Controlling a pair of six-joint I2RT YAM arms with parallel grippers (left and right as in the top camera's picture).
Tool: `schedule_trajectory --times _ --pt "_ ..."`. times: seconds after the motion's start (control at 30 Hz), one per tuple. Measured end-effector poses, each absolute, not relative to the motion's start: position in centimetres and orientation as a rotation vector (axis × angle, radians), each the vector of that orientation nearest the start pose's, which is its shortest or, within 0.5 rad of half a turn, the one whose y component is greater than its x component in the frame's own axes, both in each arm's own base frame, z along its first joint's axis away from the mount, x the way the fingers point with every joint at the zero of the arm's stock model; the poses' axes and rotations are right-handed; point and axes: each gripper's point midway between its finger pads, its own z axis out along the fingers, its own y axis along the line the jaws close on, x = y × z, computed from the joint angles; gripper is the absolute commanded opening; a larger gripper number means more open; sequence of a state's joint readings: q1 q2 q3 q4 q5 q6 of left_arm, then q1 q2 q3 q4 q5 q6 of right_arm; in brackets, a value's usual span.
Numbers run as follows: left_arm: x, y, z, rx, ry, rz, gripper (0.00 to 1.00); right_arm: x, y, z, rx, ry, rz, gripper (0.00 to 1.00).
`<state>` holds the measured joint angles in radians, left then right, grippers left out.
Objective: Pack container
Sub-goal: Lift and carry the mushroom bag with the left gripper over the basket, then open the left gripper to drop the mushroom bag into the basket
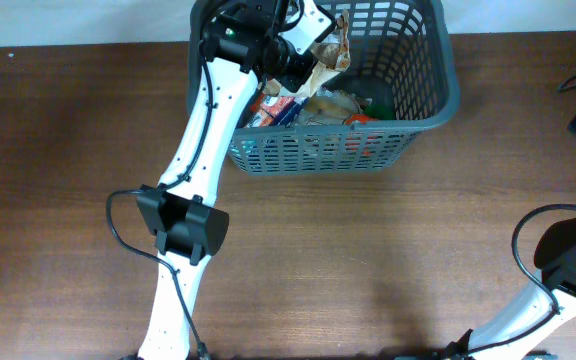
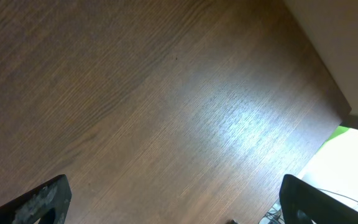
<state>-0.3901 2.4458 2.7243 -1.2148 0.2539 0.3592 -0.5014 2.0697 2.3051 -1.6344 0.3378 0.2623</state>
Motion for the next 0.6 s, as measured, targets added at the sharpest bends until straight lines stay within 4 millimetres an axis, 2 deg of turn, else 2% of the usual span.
schedule_trajectory --times 0.03,0.07,0.1,0.5,0.6 --pt "52.38 -26.20 21.40 1.009 2.282 -0.331 0.24 33.29 -24.74 22.81 1.146 2.736 -0.533 0.99" --pt "52.36 -26.19 21.32 1.010 2.284 -0.331 0.55 33.30 -24.75 22.81 1.146 2.736 -0.533 0.99" --pt "52.31 -26.17 21.26 1.013 2.286 -0.330 0.99 33.29 -24.74 22.81 1.145 2.737 -0.533 0.99" --pt "52.00 -26.09 21.09 0.997 2.311 -0.339 0.99 33.30 -24.75 22.81 1.146 2.736 -0.533 0.99" --pt "51.77 -25.99 21.88 0.977 2.311 -0.344 0.99 33.29 -24.75 22.81 1.146 2.736 -0.533 0.99"
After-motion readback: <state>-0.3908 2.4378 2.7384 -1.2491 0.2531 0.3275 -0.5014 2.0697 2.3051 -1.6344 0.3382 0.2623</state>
